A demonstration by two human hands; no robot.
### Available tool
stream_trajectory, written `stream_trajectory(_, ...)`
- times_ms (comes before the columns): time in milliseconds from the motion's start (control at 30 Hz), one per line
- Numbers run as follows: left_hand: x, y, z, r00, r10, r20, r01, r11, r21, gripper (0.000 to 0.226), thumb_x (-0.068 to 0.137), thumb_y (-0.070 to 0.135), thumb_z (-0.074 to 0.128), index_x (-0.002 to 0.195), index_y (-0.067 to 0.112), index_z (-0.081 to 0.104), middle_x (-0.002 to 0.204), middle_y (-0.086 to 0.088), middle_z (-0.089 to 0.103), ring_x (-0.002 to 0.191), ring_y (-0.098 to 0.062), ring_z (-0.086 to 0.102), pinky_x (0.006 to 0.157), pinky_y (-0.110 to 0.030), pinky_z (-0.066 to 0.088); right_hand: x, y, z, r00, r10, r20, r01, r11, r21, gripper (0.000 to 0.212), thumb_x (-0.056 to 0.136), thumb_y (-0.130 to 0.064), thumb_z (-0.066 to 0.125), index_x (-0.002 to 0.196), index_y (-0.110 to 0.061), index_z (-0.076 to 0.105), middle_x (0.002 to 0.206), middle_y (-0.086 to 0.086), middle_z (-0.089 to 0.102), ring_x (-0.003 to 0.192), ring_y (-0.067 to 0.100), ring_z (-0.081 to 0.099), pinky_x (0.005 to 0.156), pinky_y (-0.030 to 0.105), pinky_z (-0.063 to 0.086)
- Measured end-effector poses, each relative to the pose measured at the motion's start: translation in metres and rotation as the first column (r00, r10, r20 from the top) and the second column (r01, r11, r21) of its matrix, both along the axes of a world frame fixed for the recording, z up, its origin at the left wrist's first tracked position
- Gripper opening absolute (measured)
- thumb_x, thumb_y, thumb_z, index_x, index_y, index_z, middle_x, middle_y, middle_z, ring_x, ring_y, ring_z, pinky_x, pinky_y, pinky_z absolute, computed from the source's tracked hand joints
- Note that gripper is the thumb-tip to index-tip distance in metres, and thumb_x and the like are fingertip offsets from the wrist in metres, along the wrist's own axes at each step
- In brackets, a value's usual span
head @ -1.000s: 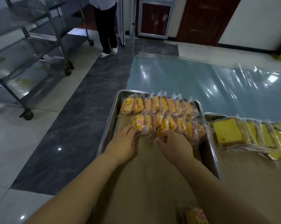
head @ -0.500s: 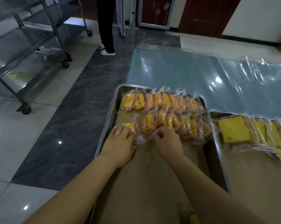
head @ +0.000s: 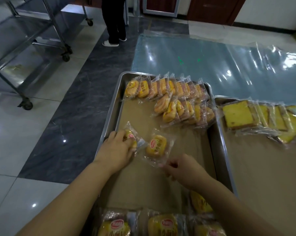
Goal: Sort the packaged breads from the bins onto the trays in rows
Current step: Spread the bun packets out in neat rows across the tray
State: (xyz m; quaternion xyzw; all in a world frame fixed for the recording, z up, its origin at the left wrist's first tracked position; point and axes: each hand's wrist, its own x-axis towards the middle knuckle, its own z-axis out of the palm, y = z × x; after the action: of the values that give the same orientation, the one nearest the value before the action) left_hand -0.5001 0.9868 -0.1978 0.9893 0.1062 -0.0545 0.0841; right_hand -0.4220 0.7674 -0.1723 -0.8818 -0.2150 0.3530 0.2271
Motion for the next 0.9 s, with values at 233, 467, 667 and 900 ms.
stream_trajectory(233,-0.009,-0.010,0.001,1.000,-0.002,0.028,0.000,0.999,0.041,0.046,0.091,0.047,0.048,0.129,0.021,0.051,0.135,-0.007,0.041,0.121,-0.026,0.036,0.098,-0.038,0.037,0.012,-0.002,-0.006,0.869,0.162,0.467,-0.199,0.980,0.030,0.037,0.086,-0.036,0.061,0.121,-0.028,0.057,0.125,-0.003,0.053,0.115,0.017,0.047,0.089,0.035,0.046)
stream_trajectory(467,-0.015,-0.013,-0.005,0.997,-0.069,-0.021,0.069,0.998,0.001,0.044,0.096,0.042,0.035,0.139,0.034,0.036,0.142,-0.001,0.034,0.130,-0.024,0.027,0.103,-0.039,0.035,0.014,0.016,-0.018,0.803,0.342,0.487,-0.279,0.939,-0.200,0.043,0.087,-0.043,0.054,0.129,-0.041,0.043,0.146,0.001,0.026,0.128,0.027,0.032,0.092,0.038,0.041)
stream_trajectory(667,-0.034,-0.021,-0.007,1.000,0.017,-0.024,-0.017,1.000,0.002,0.047,0.093,0.048,0.039,0.138,0.037,0.034,0.141,0.001,0.036,0.127,-0.024,0.030,0.102,-0.039,0.034,-0.009,0.019,-0.023,0.825,0.224,0.519,-0.086,0.957,-0.277,0.049,0.088,-0.053,0.048,0.130,-0.031,0.038,0.135,0.016,0.032,0.119,0.034,0.034,0.095,0.044,0.038)
stream_trajectory(900,-0.069,-0.037,-0.008,0.997,0.052,-0.048,-0.053,0.998,-0.024,0.052,0.091,0.049,0.044,0.139,0.040,0.027,0.143,0.000,0.030,0.128,-0.026,0.026,0.104,-0.042,0.032,-0.048,0.008,-0.024,0.858,0.182,0.481,-0.101,0.977,-0.189,0.052,0.086,-0.050,0.055,0.130,-0.028,0.039,0.134,0.014,0.030,0.121,0.033,0.034,0.096,0.042,0.040)
